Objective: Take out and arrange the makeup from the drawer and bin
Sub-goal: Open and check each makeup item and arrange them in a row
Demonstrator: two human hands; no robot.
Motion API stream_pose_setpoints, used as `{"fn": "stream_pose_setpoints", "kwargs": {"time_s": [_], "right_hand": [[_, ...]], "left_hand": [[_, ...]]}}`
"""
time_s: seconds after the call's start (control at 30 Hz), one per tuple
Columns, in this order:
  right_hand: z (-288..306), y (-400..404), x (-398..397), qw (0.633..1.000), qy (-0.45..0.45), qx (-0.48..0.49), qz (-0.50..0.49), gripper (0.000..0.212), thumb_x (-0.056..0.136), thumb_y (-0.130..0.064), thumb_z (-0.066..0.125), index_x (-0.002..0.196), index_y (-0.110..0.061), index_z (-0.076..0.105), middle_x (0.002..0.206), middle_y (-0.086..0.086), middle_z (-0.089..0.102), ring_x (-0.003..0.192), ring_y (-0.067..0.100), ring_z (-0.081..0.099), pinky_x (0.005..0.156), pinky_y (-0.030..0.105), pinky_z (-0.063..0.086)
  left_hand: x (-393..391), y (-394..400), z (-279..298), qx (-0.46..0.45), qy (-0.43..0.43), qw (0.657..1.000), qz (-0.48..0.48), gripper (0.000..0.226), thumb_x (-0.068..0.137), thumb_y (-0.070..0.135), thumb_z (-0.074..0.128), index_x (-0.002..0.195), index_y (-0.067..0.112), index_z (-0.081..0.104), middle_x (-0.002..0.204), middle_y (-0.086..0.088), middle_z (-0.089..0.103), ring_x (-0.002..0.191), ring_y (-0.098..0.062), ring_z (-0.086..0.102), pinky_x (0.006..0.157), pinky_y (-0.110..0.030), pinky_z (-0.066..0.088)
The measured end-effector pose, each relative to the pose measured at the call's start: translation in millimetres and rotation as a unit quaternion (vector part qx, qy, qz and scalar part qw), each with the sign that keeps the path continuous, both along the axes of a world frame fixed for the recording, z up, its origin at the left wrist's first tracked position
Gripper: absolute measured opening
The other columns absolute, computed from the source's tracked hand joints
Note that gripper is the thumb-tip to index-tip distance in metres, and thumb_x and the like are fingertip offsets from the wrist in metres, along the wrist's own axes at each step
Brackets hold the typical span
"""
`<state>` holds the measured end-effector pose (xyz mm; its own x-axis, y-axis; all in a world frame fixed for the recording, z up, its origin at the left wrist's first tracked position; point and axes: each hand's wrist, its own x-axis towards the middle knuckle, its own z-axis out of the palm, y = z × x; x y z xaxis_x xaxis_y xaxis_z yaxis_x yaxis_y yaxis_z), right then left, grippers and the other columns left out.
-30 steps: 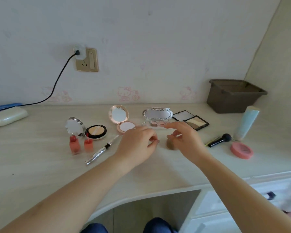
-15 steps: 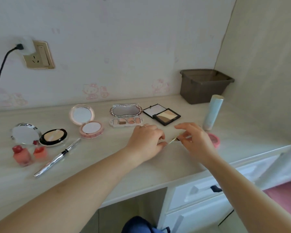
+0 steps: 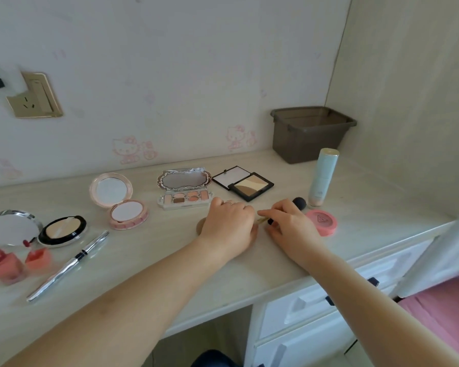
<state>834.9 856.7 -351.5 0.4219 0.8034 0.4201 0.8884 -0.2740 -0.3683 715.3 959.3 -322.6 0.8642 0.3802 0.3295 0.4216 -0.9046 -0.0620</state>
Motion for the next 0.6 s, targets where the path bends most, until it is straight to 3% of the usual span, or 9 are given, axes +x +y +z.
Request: {"fn": "stream_pose_setpoints", "kwargs": {"time_s": [0.1, 0.2, 0.3, 0.4, 0.47, 0.53, 0.6], "right_hand": [[1.2, 10.2, -3.6, 0.999, -0.039, -0.004, -0.014, 0.03, 0.084, -0.017, 0.063, 0.114, -0.024, 0.067, 0.103, 0.003, 0.055, 0.082, 0.024, 0.061, 0.062, 0.036, 0.051], [7.3, 21.0, -12.0, 0.997, -0.076, 0.015, -0.006, 0.018, 0.083, -0.02, 0.067, 0.101, -0.02, 0.07, 0.094, 0.004, 0.06, 0.075, 0.028, 0.064, 0.054, 0.032, 0.045], [11.7, 29.2, -22.6, 0.993, -0.087, 0.084, 0.005, 0.013, 0.079, -0.017, 0.072, 0.091, -0.017, 0.07, 0.085, 0.001, 0.063, 0.063, 0.025, 0.064, 0.047, 0.03, 0.045], [18.0, 37.2, -39.3, 0.983, 0.022, 0.176, 0.041, 0.016, 0.081, -0.011, 0.07, 0.095, -0.018, 0.071, 0.087, -0.005, 0.061, 0.068, 0.014, 0.064, 0.061, 0.029, 0.052], [27.0, 42.2, -58.0, 0.964, 0.132, 0.217, 0.079, 0.02, 0.083, -0.008, 0.068, 0.095, -0.024, 0.069, 0.089, -0.008, 0.062, 0.074, 0.006, 0.064, 0.071, 0.018, 0.05], [36.5, 46.6, -78.5, 0.948, 0.197, 0.234, 0.093, 0.03, 0.084, -0.006, 0.066, 0.09, -0.035, 0.064, 0.089, -0.011, 0.063, 0.077, 0.003, 0.063, 0.068, 0.01, 0.046], [43.1, 54.7, -97.5, 0.93, 0.258, 0.245, 0.092, 0.035, 0.085, -0.004, 0.064, 0.085, -0.038, 0.058, 0.081, -0.011, 0.063, 0.072, 0.001, 0.062, 0.064, 0.01, 0.046]], "left_hand": [[-7.8, 4.0, 2.5, -0.017, -0.042, 0.999, 0.007, 0.025, 0.093, 0.034, 0.044, 0.097, 0.017, 0.061, 0.1, -0.002, 0.067, 0.099, -0.027, 0.06, 0.094, -0.039, 0.029], [-24.9, 7.3, 8.7, -0.049, -0.094, 0.994, 0.014, 0.023, 0.092, 0.039, 0.048, 0.094, 0.021, 0.062, 0.098, 0.003, 0.068, 0.099, -0.021, 0.06, 0.093, -0.036, 0.029], [-46.6, 8.8, 17.2, -0.157, -0.146, 0.977, 0.015, 0.024, 0.09, 0.046, 0.051, 0.094, 0.025, 0.062, 0.089, 0.007, 0.066, 0.087, -0.014, 0.057, 0.088, -0.033, 0.036], [-69.6, 15.1, 29.4, -0.319, -0.225, 0.921, 0.004, 0.02, 0.088, 0.049, 0.053, 0.089, 0.03, 0.061, 0.084, 0.011, 0.062, 0.072, -0.004, 0.053, 0.075, -0.026, 0.042], [-86.5, 23.9, 36.1, -0.342, -0.259, 0.903, 0.006, 0.022, 0.084, 0.057, 0.052, 0.082, 0.036, 0.059, 0.082, 0.014, 0.061, 0.073, 0.001, 0.053, 0.07, -0.017, 0.039], [-102.2, 30.7, 42.4, -0.358, -0.272, 0.893, 0.009, 0.028, 0.077, 0.066, 0.052, 0.08, 0.038, 0.059, 0.082, 0.018, 0.061, 0.077, 0.008, 0.053, 0.069, -0.009, 0.038], [-117.3, 36.9, 44.2, -0.363, -0.287, 0.886, -0.003, 0.034, 0.07, 0.068, 0.055, 0.084, 0.037, 0.061, 0.086, 0.02, 0.063, 0.084, 0.008, 0.054, 0.075, -0.007, 0.039]]}}
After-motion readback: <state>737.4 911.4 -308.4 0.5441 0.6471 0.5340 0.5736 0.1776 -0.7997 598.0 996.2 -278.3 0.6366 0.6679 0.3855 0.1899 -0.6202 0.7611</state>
